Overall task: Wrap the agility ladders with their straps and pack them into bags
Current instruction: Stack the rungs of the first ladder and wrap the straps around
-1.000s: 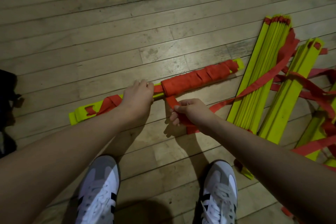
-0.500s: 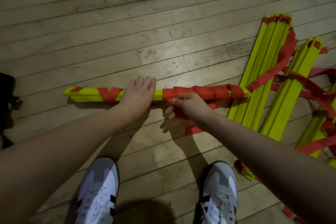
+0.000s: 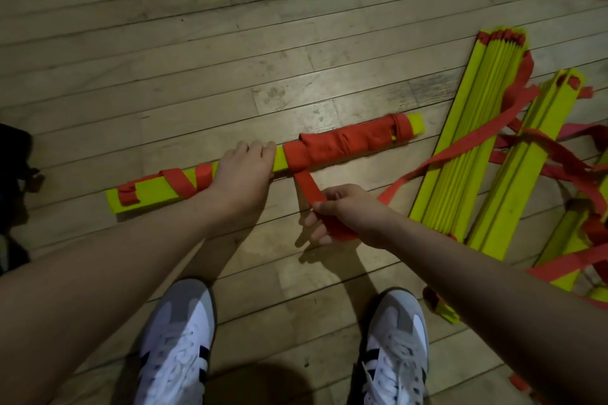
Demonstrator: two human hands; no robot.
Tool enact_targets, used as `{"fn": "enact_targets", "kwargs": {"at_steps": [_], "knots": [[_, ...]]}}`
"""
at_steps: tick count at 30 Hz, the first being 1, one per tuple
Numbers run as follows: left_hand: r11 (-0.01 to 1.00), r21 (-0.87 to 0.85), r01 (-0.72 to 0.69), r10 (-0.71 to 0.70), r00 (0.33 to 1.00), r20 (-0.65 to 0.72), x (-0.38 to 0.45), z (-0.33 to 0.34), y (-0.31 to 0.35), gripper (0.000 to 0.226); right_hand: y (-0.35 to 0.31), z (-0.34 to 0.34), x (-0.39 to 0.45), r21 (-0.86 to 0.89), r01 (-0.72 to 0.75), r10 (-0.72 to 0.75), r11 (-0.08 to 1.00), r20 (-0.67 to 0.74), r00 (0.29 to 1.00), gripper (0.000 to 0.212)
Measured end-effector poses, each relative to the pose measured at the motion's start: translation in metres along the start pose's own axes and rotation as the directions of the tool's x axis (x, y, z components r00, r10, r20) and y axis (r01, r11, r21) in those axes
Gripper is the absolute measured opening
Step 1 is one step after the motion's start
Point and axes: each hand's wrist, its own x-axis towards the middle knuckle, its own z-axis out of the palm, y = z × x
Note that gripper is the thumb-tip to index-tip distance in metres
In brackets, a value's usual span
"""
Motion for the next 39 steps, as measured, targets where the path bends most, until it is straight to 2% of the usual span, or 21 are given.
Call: {"fn": "enact_targets", "kwargs": {"at_steps": [4,10,14,17,20,24,28,31,34,39], "knots": [[0.998,0.051,0.028,-0.027,1.0,-0.015,0.016,-0.009,-0.006,0.049,-0.002,0.0,0.002,0.008,0.013,-0.013,1.0,0.024,1.0,0.011],[0.955,0.241,-0.175,0.201,0.975,-0.09,0.012,0.001,-0.006,0.056,-0.007,0.001,0.011,0.062,0.048,-0.045,0.997,-0.043,0.998,0.012],[0.943,0.164,-0.29,0.321,0.921,-0.222,-0.009,0.018,0.003,0.045,-0.006,0.002,0.014,0.062,0.048,-0.043,0.997,-0.068,0.997,0.012],[0.975,0.042,-0.217,0.221,0.959,-0.176,-0.021,0.019,0.012,0.036,-0.004,0.001,0.013,0.029,0.055,-0.053,0.998,-0.069,0.996,0.014],[0.992,-0.064,-0.105,0.101,0.993,-0.063,-0.02,0.013,0.019,0.043,-0.003,-0.001,0.01,0.024,0.054,-0.052,0.998,-0.071,0.996,0.013],[0.986,-0.166,0.011,-0.013,1.0,-0.011,-0.011,0.004,0.016,0.054,-0.002,0.001,0.009,0.038,0.035,-0.033,0.999,-0.061,0.998,0.012],[0.996,-0.072,0.058,-0.06,0.998,-0.027,0.009,-0.005,0.012,0.059,-0.001,0.0,0.008,0.055,0.035,-0.031,0.998,-0.063,0.998,0.011],[0.999,0.008,0.037,-0.036,0.997,-0.07,0.019,-0.01,0.009,0.064,-0.002,-0.003,0.008,0.053,0.047,-0.044,0.997,-0.043,0.998,0.011],[0.995,0.07,-0.065,0.07,0.994,-0.082,0.016,-0.01,0.011,0.056,-0.002,-0.004,0.01,0.059,0.042,-0.041,0.997,-0.031,0.999,0.011],[0.973,0.048,-0.224,0.227,0.971,-0.075,-0.012,0.007,0.015,0.056,-0.001,-0.001,0.011,0.069,0.04,-0.037,0.997,-0.042,0.998,0.013]]}}
